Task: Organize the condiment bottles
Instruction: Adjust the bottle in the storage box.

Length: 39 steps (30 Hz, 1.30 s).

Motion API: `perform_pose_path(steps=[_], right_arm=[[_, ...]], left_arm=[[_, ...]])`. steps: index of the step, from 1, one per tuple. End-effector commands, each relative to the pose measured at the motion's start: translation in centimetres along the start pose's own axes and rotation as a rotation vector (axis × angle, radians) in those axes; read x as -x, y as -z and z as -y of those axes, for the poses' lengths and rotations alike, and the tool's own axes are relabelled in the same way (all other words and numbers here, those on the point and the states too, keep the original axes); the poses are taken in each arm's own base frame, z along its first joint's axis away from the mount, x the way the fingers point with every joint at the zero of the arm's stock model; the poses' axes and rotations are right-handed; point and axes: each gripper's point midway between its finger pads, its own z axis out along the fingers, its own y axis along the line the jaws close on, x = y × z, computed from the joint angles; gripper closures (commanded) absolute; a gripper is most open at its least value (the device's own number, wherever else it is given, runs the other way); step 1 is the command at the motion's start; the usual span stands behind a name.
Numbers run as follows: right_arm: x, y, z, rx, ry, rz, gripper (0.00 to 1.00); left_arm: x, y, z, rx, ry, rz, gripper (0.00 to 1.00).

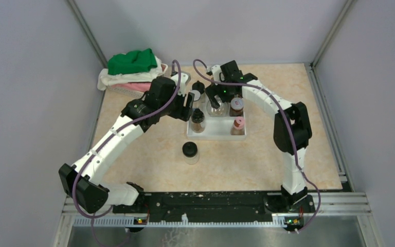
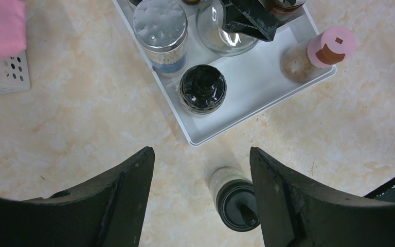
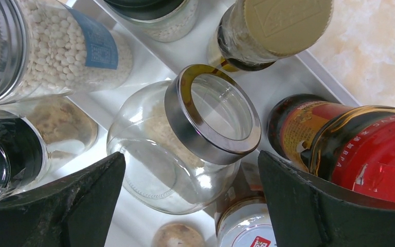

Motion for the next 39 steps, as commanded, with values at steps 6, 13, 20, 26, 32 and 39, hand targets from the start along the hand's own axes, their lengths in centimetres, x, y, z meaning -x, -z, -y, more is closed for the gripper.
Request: perform_pose_path(steps=[6, 13, 20, 26, 32, 39], right_arm=[[1.4, -1.0, 0.2, -0.02, 0.071, 0.019, 0.01], [2.0, -1.2, -0.7, 0.032, 0.095, 0.038, 0.01], [2.3, -0.8, -1.5, 0.068, 0.083, 0.076, 0.01], [1.9, -1.4, -0.5, 0.025, 0.065, 0.05, 0.14], [1.7, -1.3, -0.2, 0.019, 0.049, 0.042, 0.3], [0.3, -0.4, -1.2, 0.05, 0.034, 0.054, 0.39]], left_arm=[[2.4, 0.2, 0.4, -0.018, -0.017, 0.075, 0.25], [2.3, 0.2, 0.4, -0.017, -0.016, 0.071, 0.25], [2.1, 0.0, 0.5, -0.022, -0.014, 0.068, 0.25], [2.0, 0.1, 0.4, -0.016, -0.014, 0.066, 0.25], [1.9, 0.1, 0.3, -0.013, -0.016, 0.066, 0.25], [1.8, 0.3, 0.4, -0.017, -0.012, 0.069, 0.25]])
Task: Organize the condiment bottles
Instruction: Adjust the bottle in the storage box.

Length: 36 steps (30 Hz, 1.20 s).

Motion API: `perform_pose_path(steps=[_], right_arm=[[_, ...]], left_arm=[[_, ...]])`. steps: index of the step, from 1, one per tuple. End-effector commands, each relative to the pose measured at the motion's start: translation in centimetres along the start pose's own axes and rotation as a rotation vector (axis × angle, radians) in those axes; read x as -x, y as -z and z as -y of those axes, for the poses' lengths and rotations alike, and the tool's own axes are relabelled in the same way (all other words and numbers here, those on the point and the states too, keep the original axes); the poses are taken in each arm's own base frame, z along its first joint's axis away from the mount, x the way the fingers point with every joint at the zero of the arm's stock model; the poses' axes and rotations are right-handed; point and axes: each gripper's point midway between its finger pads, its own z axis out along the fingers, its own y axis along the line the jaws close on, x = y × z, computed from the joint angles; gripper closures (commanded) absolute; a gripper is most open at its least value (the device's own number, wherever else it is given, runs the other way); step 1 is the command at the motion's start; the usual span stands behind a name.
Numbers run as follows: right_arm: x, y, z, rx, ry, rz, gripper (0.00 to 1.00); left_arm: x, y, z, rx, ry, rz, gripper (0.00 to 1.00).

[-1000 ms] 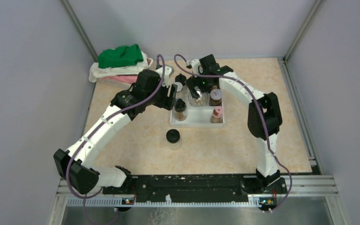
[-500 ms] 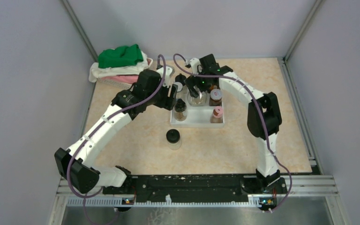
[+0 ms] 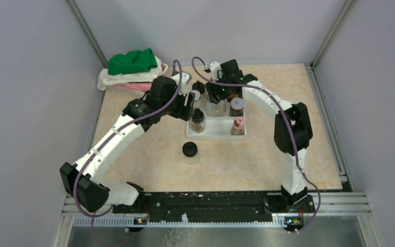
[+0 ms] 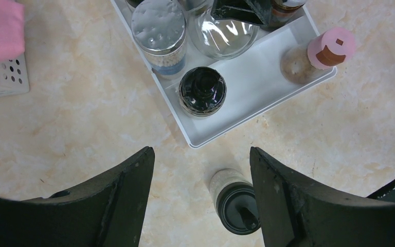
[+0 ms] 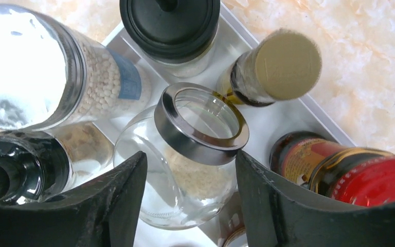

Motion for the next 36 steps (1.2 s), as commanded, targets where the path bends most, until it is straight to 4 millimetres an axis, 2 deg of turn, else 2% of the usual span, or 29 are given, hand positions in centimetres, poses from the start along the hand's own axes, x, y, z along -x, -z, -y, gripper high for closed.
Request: perform_pose_path(steps=[1, 3, 4, 6, 7, 8, 9, 12, 18, 24, 27, 31, 33, 36], right_arm=[[-2.7, 0.3, -0.4, -0.005, -0.007, -0.059, 0.41], [-3.3, 0.6, -0.6, 0.0, -0.014, -0.071, 0.48], [-3.4, 0.7, -0.6, -0.004, -0.02, -0.074, 0.45], [-3.6, 1.0, -0.5, -0.019, -0.032, -0.074, 0.27], [-3.5, 1.1, -0.4, -0.028, -0.035, -0.066, 0.13], [-3.4, 1.3, -0.3, -0.033, -0.037, -0.059, 0.04], [-3.0, 1.4, -0.3, -0.032, -0.037, -0.052, 0.02], [-1.7, 1.6, 0.2, -0.048, -0.039, -0.05, 0.01], [2.3, 2.5, 0.8, -0.074, -0.064, 0.01, 0.01], [5.7, 4.5, 0.6, -0.095, -0.156, 0.134, 0.01], [7.1, 6.6, 1.3, -0.187, -0.239, 0.217, 0.01], [9.3, 11.0, 1.5, -0.19, -0.385, 0.373, 0.01], [10.0, 12.9, 2.0, -0.069, -0.515, 0.427, 0.02], [10.3, 14.6, 1.9, 0.213, -0.582, 0.485, 0.02]], left_arm=[[1.8, 0.8, 0.3, -0.015, -0.007, 0.071, 0.25], [1.9, 0.9, 0.4, -0.016, -0.004, 0.075, 0.25], [1.9, 1.0, 0.4, -0.017, -0.003, 0.076, 0.25], [2.0, 1.2, 0.4, -0.019, -0.002, 0.08, 0.25], [2.0, 1.2, 0.4, -0.019, -0.001, 0.079, 0.25], [2.0, 1.3, 0.4, -0.019, 0.0, 0.08, 0.25], [2.0, 1.3, 0.4, -0.019, 0.001, 0.081, 0.25], [2.0, 1.4, 0.4, -0.019, 0.005, 0.084, 0.25], [2.2, 1.9, 0.4, -0.019, 0.006, 0.096, 0.25], [2.3, 2.6, 0.4, -0.018, 0.003, 0.106, 0.25], [2.3, 3.0, 0.3, -0.017, 0.002, 0.112, 0.25], [2.5, 3.7, 0.5, -0.025, 0.002, 0.123, 0.25], [2.5, 4.2, 0.6, -0.029, 0.008, 0.131, 0.25], [2.7, 4.9, 0.6, -0.03, 0.017, 0.146, 0.25]])
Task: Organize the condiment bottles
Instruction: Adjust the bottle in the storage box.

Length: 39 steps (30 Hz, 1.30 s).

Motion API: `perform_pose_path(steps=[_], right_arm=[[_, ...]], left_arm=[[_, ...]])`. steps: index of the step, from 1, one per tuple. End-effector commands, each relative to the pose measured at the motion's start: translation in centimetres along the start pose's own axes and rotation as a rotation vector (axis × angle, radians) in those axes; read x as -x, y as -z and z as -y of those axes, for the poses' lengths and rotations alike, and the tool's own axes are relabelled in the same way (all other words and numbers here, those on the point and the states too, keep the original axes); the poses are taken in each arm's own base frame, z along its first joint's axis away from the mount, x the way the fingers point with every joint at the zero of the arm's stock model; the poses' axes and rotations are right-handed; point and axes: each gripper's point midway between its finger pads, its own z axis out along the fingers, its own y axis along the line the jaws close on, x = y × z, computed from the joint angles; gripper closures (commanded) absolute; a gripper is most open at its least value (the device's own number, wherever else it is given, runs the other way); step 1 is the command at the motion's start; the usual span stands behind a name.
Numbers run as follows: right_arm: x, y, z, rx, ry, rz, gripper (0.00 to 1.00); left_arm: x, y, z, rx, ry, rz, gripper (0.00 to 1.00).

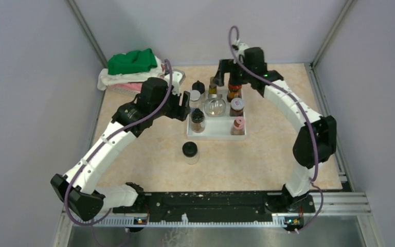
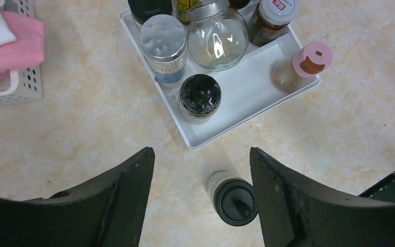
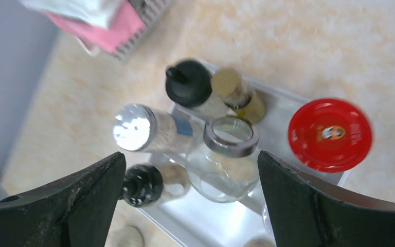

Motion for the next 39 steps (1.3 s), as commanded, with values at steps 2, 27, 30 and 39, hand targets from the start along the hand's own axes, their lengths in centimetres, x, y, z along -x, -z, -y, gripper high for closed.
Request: perform_pose_path(steps=[2, 27, 30, 39], right_arm=[[6.0, 4.6, -0.9, 0.27, -0.176, 0.172, 0.01], [-1.2, -4.3, -0.8, -0.357, 0.033, -0.196, 0.25], [-2.0, -4.5, -0.2, -0.376, 0.027, -0.205, 0.26], [-4.6, -6.2, 0.2, -0.359, 0.005, -0.254, 0.3]], left_arm=[[1.5, 2.5, 0.5, -0.023, 0.02, 0.079, 0.25], [1.0, 3.3, 1.6, -0.089, 0.007, 0.07, 0.25], [0.7, 3.2, 1.6, -0.089, 0.005, 0.062, 0.25], [0.4, 3.0, 1.6, -0.09, 0.004, 0.057, 0.25]])
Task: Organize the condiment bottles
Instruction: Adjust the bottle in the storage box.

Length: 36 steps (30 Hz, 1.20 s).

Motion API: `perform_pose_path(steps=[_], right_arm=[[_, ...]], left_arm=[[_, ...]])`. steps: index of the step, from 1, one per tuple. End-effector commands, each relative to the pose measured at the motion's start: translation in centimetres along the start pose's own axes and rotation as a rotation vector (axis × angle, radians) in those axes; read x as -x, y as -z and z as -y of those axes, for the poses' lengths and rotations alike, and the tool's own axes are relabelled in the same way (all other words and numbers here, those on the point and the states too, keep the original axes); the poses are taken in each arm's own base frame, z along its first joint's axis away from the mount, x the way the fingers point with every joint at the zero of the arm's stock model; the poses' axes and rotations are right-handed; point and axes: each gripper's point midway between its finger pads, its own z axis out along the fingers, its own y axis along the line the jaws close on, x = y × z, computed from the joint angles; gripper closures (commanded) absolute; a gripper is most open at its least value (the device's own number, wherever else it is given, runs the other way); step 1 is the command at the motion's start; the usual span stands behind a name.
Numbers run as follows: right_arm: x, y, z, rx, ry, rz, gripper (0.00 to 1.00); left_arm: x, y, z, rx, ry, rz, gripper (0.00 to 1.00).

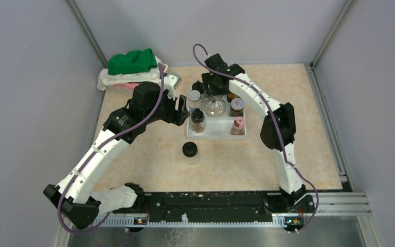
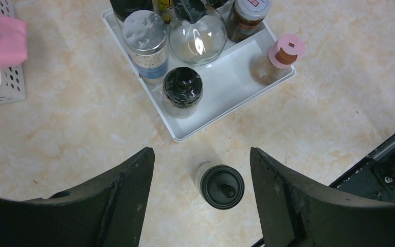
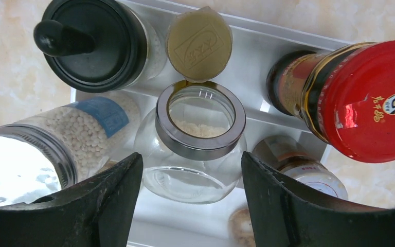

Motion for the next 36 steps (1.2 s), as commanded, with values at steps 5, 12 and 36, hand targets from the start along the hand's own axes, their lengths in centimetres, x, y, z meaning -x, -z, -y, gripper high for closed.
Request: perform_pose_path(steps=[5, 12, 36], right_arm=[[-0.2, -1.2, -0.5, 0.021, -0.027, 0.008, 0.31], [-0.4, -2.2, -0.6, 0.035, -0.039, 0.003, 0.32], [-1.4, -4.3, 0.1, 0.052, -0.061, -0.026, 0.32]], left_arm=[[0.4, 0.0, 0.3, -0.015, -0.013, 0.021, 0.25], [0.3, -0.2, 0.2, -0.013, -0.014, 0.015, 0.25], [0.2, -0.2, 0.1, -0.006, -0.013, 0.009, 0.25]])
